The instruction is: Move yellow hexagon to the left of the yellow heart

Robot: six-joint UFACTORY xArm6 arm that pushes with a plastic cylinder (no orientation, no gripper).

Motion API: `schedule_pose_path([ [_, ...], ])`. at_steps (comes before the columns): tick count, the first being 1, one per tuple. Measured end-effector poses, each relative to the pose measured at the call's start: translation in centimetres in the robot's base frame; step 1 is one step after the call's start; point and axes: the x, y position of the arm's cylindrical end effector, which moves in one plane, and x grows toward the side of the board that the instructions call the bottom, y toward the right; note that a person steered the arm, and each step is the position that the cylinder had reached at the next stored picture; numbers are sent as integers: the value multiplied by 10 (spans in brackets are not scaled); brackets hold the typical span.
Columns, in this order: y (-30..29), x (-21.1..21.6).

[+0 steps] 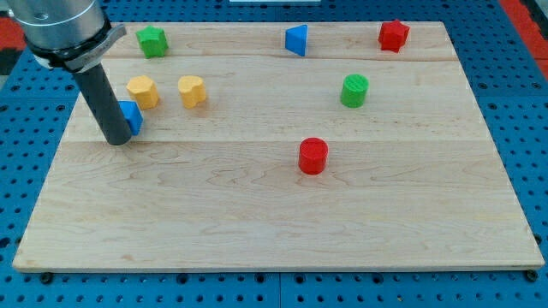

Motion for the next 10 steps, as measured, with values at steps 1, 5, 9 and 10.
schedule_pose_path([
  [1, -9, 17],
  [5, -27, 64],
  [9, -93, -15],
  [10, -79, -57],
])
